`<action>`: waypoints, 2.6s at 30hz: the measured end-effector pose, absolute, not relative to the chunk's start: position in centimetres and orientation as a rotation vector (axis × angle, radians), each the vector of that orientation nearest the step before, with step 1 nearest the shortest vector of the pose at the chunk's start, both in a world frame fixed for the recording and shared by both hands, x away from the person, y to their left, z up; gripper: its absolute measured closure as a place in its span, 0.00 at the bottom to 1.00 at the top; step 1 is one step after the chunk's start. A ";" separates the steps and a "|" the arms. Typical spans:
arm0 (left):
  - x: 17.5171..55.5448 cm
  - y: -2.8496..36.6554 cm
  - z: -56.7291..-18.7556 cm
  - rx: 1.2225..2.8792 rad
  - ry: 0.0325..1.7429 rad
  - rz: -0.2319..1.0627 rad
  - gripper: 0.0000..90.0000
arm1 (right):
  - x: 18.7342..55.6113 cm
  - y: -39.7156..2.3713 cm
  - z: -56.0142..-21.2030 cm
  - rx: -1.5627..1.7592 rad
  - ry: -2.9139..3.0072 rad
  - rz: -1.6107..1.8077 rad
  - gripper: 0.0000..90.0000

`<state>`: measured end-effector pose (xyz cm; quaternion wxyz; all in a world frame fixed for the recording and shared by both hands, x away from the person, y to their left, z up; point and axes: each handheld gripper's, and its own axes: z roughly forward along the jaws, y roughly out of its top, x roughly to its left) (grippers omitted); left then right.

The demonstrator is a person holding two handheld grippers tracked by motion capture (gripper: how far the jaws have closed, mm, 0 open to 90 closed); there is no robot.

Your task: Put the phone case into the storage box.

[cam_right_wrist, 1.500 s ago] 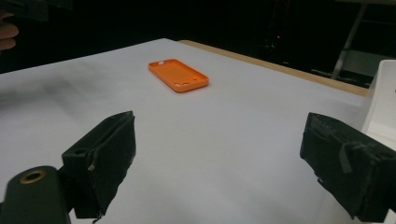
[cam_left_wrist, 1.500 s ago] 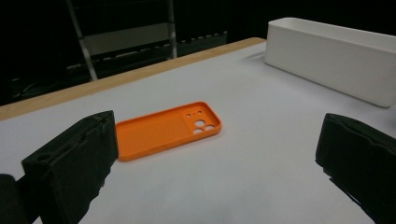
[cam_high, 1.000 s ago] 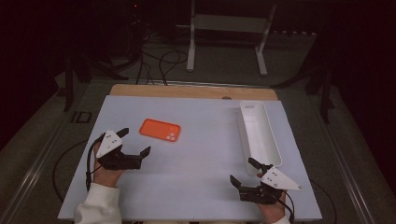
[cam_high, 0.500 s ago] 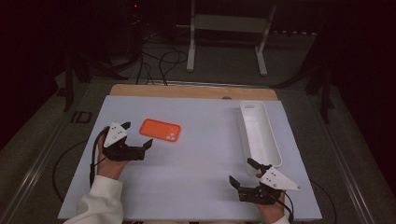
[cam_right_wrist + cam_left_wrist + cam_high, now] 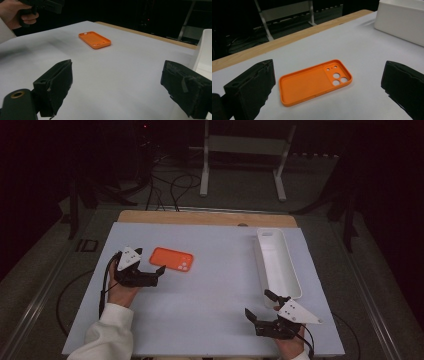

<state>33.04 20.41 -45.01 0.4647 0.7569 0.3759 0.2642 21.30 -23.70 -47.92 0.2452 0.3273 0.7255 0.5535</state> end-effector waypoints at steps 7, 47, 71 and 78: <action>33.9 20.2 -45.3 1.880 0.935 0.644 0.00 | 21.3 -23.7 -47.9 0.894 1.981 1.511 0.12; 38.0 20.8 -48.4 1.939 1.087 0.557 0.06 | 21.3 -23.5 -48.0 0.889 1.985 1.515 0.12; 39.7 20.5 -49.6 1.940 1.150 0.566 0.71 | 21.2 -23.4 -48.0 0.892 1.986 1.520 0.12; 40.3 20.7 -50.3 1.946 1.184 0.565 0.89 | 21.2 -23.5 -48.0 0.889 1.984 1.518 0.12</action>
